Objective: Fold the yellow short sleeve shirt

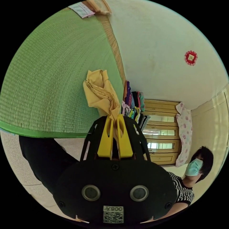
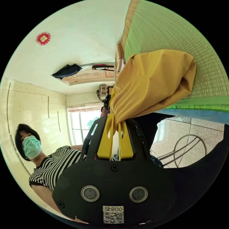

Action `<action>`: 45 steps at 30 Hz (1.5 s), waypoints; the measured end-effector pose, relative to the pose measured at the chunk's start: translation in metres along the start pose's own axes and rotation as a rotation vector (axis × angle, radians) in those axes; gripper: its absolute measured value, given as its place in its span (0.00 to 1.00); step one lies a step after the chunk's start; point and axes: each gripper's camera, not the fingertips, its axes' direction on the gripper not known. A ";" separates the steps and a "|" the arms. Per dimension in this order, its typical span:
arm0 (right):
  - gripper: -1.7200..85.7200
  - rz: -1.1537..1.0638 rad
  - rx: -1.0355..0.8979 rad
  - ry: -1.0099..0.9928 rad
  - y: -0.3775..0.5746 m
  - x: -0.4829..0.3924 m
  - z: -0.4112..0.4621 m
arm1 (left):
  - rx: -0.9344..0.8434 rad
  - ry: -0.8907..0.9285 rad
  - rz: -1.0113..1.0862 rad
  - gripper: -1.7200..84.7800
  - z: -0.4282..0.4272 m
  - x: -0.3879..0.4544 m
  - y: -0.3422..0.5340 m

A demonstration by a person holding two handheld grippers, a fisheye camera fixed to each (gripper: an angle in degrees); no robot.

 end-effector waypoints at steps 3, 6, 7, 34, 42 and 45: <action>0.02 -0.079 0.055 -0.019 -0.005 -0.025 -0.055 | -0.019 0.003 0.072 0.06 0.018 0.076 -0.033; 0.02 -0.147 0.119 -0.022 -0.011 -0.048 -0.121 | -0.055 0.012 0.138 0.06 0.047 0.153 -0.071; 0.02 -0.157 0.132 -0.023 -0.012 -0.051 -0.135 | -0.076 0.011 0.160 0.06 0.063 0.184 -0.088; 0.03 -0.272 0.918 0.326 0.121 -0.093 -0.843 | -0.703 -0.009 0.583 0.06 0.672 0.813 -0.320; 0.04 -0.282 0.906 0.280 0.118 -0.031 -0.850 | -0.710 -0.002 0.582 0.06 0.691 0.884 -0.359; 0.04 -0.263 0.902 0.308 0.120 -0.022 -0.854 | -0.717 -0.011 0.588 0.06 0.699 0.916 -0.366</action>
